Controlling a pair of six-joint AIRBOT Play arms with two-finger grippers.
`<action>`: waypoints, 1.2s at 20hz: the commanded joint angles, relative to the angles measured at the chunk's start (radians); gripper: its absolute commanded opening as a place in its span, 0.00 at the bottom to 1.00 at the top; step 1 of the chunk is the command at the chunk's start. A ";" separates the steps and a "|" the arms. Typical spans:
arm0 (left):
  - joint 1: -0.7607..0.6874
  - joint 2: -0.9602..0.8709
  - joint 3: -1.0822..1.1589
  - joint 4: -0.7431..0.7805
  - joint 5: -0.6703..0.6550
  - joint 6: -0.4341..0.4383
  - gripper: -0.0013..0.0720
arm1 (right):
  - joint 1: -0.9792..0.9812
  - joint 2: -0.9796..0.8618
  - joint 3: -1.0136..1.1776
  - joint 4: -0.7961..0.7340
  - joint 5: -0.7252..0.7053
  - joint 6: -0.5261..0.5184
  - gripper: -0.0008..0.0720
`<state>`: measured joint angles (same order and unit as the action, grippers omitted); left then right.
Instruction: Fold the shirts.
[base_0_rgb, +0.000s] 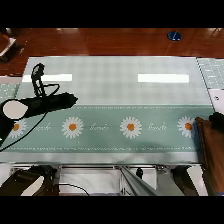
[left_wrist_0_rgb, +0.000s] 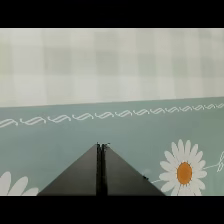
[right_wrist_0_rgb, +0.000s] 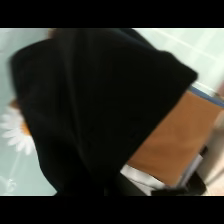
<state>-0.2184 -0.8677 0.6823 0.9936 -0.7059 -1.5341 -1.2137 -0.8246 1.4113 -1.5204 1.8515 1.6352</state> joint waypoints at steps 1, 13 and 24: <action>-0.002 -0.032 0.000 0.000 0.026 0.000 0.05 | -0.063 0.087 -0.108 -0.183 -0.006 0.060 0.07; 0.002 -0.092 0.350 0.001 0.128 0.061 0.05 | 0.042 -0.072 0.013 0.672 -0.328 -0.018 0.05; -0.218 -0.225 0.469 0.656 -0.385 -0.230 0.05 | 1.410 -0.377 -0.217 -0.219 -0.540 0.106 0.05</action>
<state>-0.4061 -1.0805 1.2469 1.3331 -0.9421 -1.6096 0.0048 -1.1084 1.2709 -1.4521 1.3220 1.6421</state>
